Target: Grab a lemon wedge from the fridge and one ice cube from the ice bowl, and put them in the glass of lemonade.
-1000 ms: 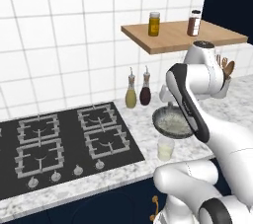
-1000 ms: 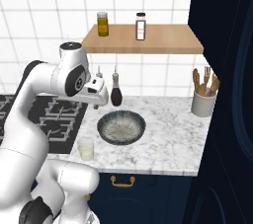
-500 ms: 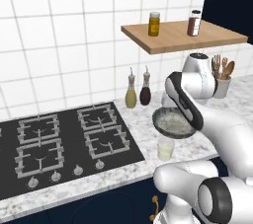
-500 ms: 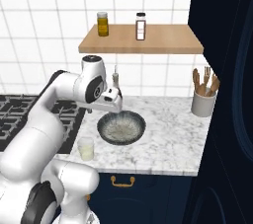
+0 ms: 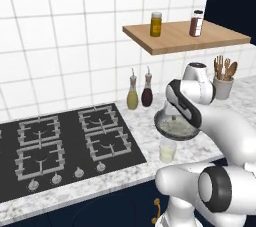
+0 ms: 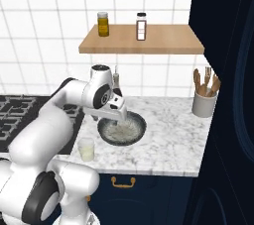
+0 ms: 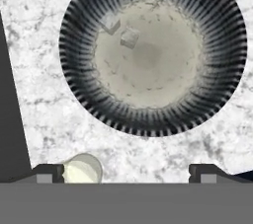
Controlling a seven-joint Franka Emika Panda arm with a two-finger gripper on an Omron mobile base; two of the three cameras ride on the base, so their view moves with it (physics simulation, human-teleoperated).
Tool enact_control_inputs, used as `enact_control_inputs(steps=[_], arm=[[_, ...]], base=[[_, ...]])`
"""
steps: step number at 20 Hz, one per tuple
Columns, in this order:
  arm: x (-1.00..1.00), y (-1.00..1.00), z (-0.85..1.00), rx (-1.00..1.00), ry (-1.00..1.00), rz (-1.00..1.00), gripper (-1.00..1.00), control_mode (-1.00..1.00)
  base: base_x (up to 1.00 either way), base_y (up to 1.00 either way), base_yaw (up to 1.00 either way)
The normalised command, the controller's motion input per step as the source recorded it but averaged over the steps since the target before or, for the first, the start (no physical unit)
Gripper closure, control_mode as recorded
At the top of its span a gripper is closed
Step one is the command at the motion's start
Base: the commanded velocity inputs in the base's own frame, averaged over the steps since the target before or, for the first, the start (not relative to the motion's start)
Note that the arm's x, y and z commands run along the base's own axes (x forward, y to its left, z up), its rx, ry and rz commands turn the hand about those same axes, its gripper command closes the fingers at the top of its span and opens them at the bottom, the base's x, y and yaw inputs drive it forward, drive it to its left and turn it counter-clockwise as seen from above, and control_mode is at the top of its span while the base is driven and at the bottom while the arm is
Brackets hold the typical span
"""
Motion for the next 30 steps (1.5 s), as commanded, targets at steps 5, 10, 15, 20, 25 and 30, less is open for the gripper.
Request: enact_control_inputs(steps=[5,10,15,20,25,30], arm=[[0.25,-0.01,-0.45,0.00,0.00,-0.05,-1.00,-1.00],[0.25,-0.12,-0.27,0.00,0.00,-0.03,-1.00,-1.00],[0.33,-0.10,-0.27,0.00,0.00,-0.02,-1.00,-1.00],[0.40,0.00,-0.28,0.00,0.00,0.00,-1.00,-1.00],[0.32,0.00,-0.21,0.00,0.00,0.00,-1.00,-1.00],[0.22,-0.02,-0.26,0.00,0.00,0.00,-1.00,-1.00]], base=[[0.00,0.00,0.00],[0.00,0.00,0.00],[0.00,0.00,0.00],[0.00,0.00,0.00],[0.00,0.00,0.00],[0.00,0.00,0.00]])
